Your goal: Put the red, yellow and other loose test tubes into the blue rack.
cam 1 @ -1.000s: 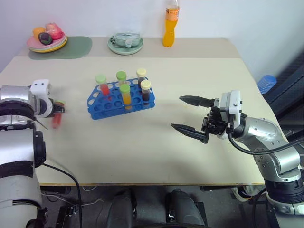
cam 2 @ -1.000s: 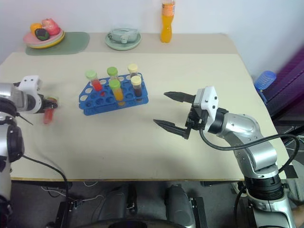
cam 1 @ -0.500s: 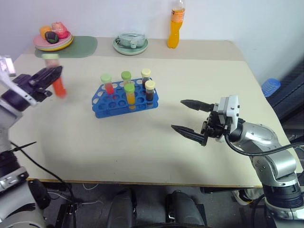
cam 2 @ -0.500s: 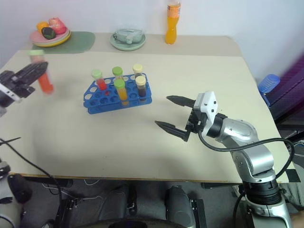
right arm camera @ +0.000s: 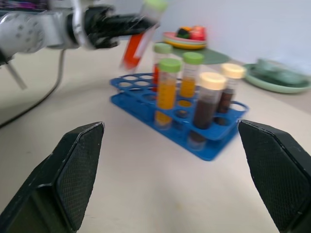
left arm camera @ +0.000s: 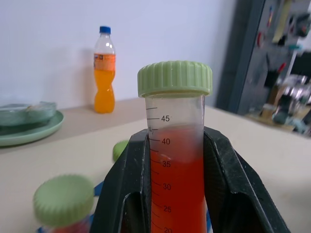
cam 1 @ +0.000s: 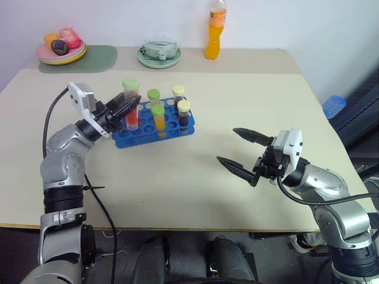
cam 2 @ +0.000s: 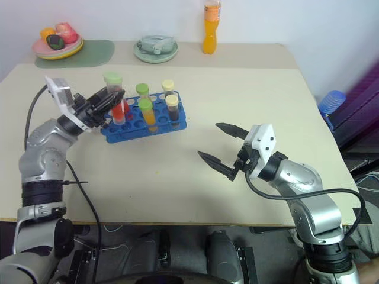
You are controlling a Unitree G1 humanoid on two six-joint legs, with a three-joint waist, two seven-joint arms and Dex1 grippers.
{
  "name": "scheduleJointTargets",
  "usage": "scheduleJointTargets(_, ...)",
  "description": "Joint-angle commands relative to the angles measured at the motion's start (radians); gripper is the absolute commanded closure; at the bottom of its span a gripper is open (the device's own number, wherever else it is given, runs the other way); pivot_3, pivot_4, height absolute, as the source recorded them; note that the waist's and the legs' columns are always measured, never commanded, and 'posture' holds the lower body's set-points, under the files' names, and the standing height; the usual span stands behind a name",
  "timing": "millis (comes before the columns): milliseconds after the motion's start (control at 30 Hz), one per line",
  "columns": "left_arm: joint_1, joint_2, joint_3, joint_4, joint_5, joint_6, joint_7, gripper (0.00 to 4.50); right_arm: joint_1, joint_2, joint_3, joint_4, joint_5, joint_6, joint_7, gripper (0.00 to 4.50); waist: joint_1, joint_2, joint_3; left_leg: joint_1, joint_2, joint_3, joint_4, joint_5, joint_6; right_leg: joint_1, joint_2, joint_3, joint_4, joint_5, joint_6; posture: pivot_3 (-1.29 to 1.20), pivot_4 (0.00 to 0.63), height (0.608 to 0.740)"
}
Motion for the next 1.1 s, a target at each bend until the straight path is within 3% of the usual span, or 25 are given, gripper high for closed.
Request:
scheduleJointTargets(33,-0.037,0.024,-0.008,0.112,0.041,-0.147,-0.048,3.71,0.017,0.02,-0.022,-0.06,-0.014,-0.038,-0.037,0.0,0.002,0.0,0.0,0.0,0.0,0.0,0.0,0.0,0.0,0.0,0.0,0.0,0.0,0.0,0.0,0.0,0.15,0.74)
scheduleJointTargets(400,-0.108,-0.015,-0.026,0.397,0.082,-0.379,-0.086,3.71,0.072,0.042,-0.02,-0.095,-0.044,-0.066,-0.097,0.0,0.002,0.0,0.0,0.0,0.0,0.0,0.0,0.0,0.0,0.0,0.0,0.0,0.0,0.0,0.0,0.0,0.15,0.74)
scheduleJointTargets(800,-0.093,-0.051,-0.012,0.458,0.021,-0.317,-0.141,3.71,0.084,0.042,-0.018,-0.099,-0.059,-0.082,-0.122,0.0,-0.001,0.0,0.0,0.0,0.0,0.0,0.0,0.0,0.0,0.001,0.0,0.0,0.0,0.0,0.0,0.0,0.15,0.74)
scheduleJointTargets(1100,-0.081,-0.05,-0.019,0.492,0.046,-0.384,-0.163,3.71,0.087,0.053,-0.011,-0.109,-0.07,-0.091,-0.145,0.0,-0.005,0.001,-0.001,0.001,0.0,0.0,0.0,0.0,0.0,0.001,0.0,0.0,0.0,0.0,0.0,0.0,0.15,0.74)
